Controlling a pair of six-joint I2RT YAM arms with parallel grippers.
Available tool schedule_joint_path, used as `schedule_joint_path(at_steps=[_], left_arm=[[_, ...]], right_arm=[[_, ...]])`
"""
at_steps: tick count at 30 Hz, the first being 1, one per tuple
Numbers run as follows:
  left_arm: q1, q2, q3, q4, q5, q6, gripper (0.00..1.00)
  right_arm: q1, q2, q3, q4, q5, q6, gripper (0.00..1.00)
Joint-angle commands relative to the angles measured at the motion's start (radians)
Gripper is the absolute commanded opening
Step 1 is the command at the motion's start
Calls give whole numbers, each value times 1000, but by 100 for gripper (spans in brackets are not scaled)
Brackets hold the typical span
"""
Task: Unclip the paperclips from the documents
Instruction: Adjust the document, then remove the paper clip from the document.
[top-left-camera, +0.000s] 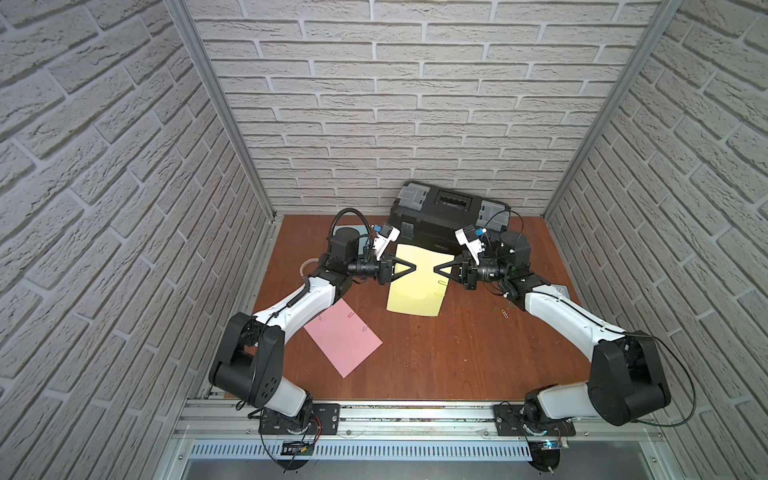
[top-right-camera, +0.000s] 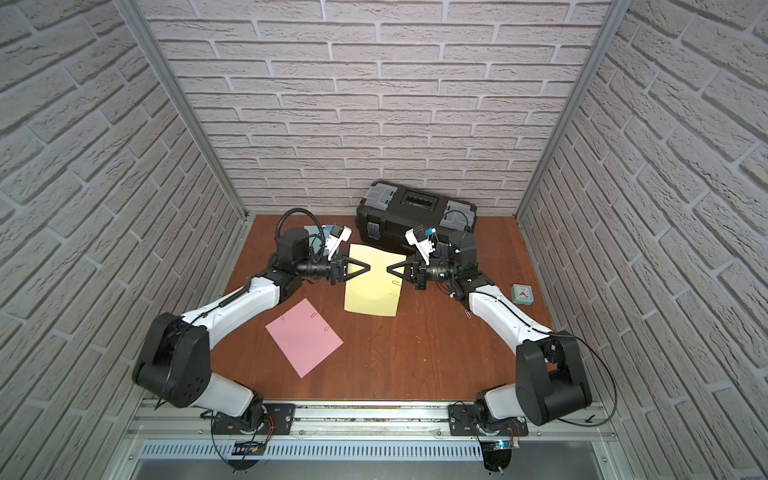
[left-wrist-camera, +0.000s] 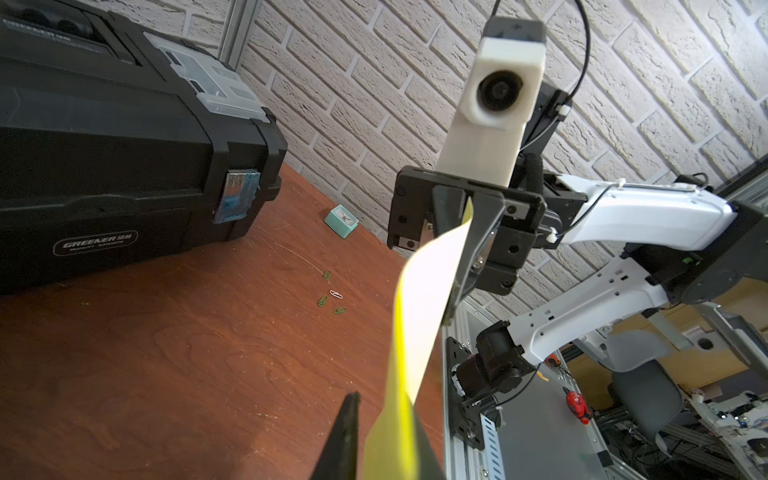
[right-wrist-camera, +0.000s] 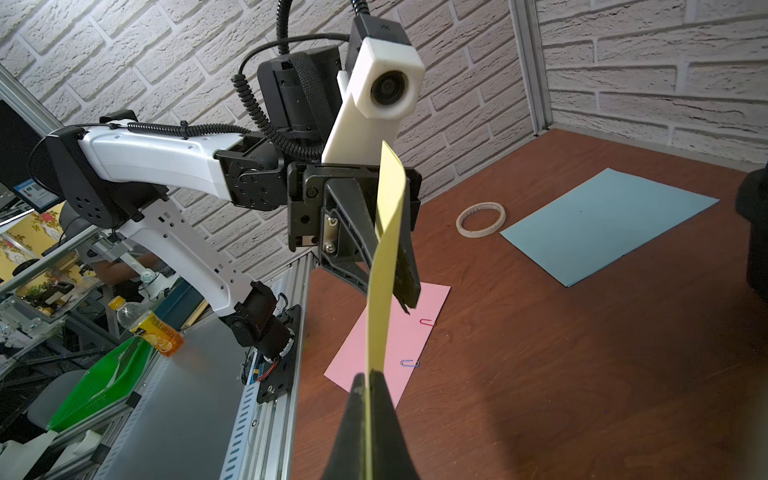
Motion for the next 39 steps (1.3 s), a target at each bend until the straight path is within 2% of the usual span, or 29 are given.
schedule_joint_path(at_steps=[1, 3, 5, 6, 7, 9, 12, 14, 19, 30, 39], left_arm=[[-6, 6, -13, 152, 30, -71, 7], [-6, 8, -15, 162, 34, -79, 0], [-7, 6, -15, 161, 35, -80, 0], [-6, 4, -16, 162, 32, -78, 0], [-4, 1, -19, 163, 28, -78, 0], [1, -5, -27, 180, 25, -86, 0], [12, -12, -40, 230, 30, -120, 0], [16, -13, -44, 249, 36, -133, 0], [22, -22, -50, 249, 42, -134, 0], [37, -44, -62, 219, 47, -113, 0], [50, -53, -69, 215, 47, -107, 0]], right_arm=[[4, 1, 33, -31, -7, -41, 3], [4, 1, 34, -37, 3, -44, 4], [3, 3, 35, -41, 6, -47, 7], [4, 4, 36, -49, 5, -50, 11], [4, 3, 41, -75, 4, -67, 21], [4, 6, 52, -129, -1, -108, 33], [5, 10, 73, -248, -6, -202, 43], [2, 9, 81, -290, 1, -238, 45], [-7, 21, 97, -351, 9, -289, 45], [-29, 23, 93, -334, -1, -275, 42], [-35, 29, 90, -324, -19, -255, 26]])
